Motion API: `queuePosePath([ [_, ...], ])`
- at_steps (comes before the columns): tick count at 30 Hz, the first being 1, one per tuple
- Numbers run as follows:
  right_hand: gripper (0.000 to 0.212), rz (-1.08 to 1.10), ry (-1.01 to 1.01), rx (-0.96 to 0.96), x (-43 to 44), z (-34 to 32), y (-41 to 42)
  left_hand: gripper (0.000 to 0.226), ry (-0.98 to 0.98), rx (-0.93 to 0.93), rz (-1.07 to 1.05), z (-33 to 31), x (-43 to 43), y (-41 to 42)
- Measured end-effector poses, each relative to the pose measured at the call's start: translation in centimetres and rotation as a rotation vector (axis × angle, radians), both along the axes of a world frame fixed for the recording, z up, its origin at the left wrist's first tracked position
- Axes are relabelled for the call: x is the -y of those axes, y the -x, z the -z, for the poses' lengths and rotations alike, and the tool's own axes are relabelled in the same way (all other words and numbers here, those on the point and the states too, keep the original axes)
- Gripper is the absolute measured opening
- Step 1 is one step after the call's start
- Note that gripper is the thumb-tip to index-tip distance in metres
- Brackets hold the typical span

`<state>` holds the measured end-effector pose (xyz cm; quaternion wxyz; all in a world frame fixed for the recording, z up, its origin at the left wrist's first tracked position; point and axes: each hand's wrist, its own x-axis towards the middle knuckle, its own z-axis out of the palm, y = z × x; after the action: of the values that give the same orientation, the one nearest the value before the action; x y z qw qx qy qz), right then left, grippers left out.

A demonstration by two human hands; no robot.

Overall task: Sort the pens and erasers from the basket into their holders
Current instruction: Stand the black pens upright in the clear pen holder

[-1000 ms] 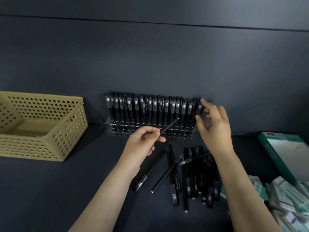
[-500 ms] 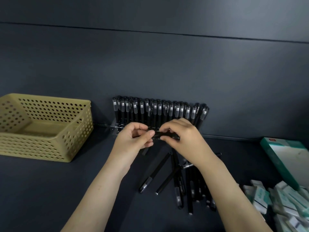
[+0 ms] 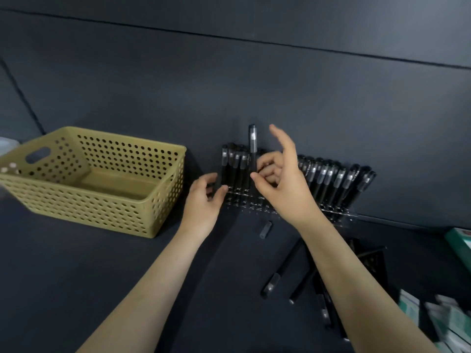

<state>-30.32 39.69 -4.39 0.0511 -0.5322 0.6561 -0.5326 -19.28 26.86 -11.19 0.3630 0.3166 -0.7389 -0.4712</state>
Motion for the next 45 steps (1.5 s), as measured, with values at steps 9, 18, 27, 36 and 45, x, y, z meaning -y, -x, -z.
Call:
queuePosePath([
  [9,0.086,0.113,0.056,-0.030,4.7,0.1,-0.4,0.039,-0.089,0.001,0.090,1.4,2.4,-0.4],
  [18,0.077,0.116,-0.021,-0.165,5.3,1.0,-1.3,0.038,-0.126,-0.016,0.116,1.4,2.6,-0.7],
  [27,0.075,0.112,-0.028,-0.140,5.2,0.8,-1.8,0.036,-0.130,-0.031,0.119,1.5,2.5,-0.6],
  [36,0.067,0.095,-0.233,-0.313,5.5,2.5,-1.6,0.036,-0.140,-0.021,0.131,1.0,2.4,-0.8],
  [45,0.040,0.216,-0.407,-0.027,-6.5,-0.5,1.7,0.009,0.002,0.168,0.102,0.5,-2.8,-1.7],
])
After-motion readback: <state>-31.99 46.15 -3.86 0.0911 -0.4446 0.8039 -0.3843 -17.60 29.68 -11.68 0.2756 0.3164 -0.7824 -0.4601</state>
